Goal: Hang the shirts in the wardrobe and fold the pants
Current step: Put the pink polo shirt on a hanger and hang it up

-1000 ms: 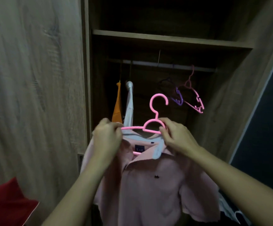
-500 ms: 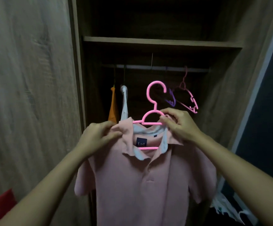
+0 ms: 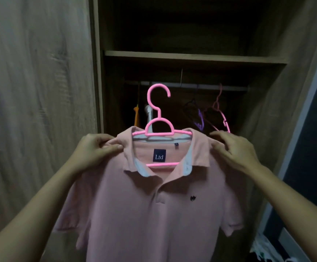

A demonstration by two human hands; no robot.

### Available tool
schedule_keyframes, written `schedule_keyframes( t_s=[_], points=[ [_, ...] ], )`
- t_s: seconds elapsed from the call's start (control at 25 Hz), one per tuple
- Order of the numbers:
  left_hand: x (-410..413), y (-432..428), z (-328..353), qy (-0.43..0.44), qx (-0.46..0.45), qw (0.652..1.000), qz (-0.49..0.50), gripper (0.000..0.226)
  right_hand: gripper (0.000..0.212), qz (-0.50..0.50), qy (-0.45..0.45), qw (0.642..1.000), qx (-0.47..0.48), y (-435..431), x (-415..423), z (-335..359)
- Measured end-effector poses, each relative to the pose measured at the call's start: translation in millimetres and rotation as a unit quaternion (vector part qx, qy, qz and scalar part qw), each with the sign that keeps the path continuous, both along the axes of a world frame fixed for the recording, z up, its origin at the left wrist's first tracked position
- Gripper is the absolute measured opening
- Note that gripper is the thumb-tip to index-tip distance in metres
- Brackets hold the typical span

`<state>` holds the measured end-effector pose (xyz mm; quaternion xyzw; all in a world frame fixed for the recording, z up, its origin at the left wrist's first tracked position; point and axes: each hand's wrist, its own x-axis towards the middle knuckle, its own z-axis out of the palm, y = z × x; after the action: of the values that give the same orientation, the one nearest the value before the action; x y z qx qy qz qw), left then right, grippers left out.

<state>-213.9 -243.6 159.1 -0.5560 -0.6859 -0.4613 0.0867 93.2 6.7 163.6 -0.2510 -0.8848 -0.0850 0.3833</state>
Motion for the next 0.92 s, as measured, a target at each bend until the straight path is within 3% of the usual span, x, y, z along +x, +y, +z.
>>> schedule_keyframes(
  t_s=[0.08,0.16,0.36,0.48,0.56,0.64,0.72,0.8,0.92],
  points=[
    [6.6,3.0,-4.4,0.003,0.001,1.0,-0.014,0.011,0.047,0.069,-0.032,0.997,-0.023,-11.9,-10.4,9.0],
    [6.8,2.6,-5.3,-0.011,-0.015,0.999,-0.039,0.017,0.037,0.108,-0.022,0.984,-0.139,-19.0,-15.9,8.5],
    [-0.3,-16.7,-6.6,0.046,-0.164,0.981,-0.088,0.051,0.031,0.069,0.055,0.976,-0.199,-17.4,-17.7,-6.0],
    [18.1,-24.5,-11.6,0.027,-0.115,0.991,-0.069,0.039,0.035,0.036,0.089,0.988,-0.119,-21.1,-24.4,0.5],
    [38.5,-19.7,-14.0,0.054,-0.087,0.995,-0.003,0.028,0.046,0.019,0.092,0.986,-0.135,-38.7,-43.0,5.5],
    [58.5,-7.9,-17.1,0.072,-0.073,0.994,0.048,0.026,0.052,0.064,0.054,0.946,-0.313,-64.2,-69.8,9.5],
    [79.8,7.0,-18.0,0.082,-0.082,0.99,0.078,0.024,0.054,0.105,0.08,0.868,-0.478,-76.1,-96.4,8.1],
    [101.9,24.6,-19.2,0.107,-0.119,0.98,0.115,0.026,0.047,0.096,0.115,0.838,-0.524,-76.6,-114.5,10.0],
    [125.5,48.8,-15.2,0.114,-0.145,0.971,0.15,0.028,0.067,0.078,0.154,0.802,-0.572,-61.1,-130.4,9.8]
  ],
)
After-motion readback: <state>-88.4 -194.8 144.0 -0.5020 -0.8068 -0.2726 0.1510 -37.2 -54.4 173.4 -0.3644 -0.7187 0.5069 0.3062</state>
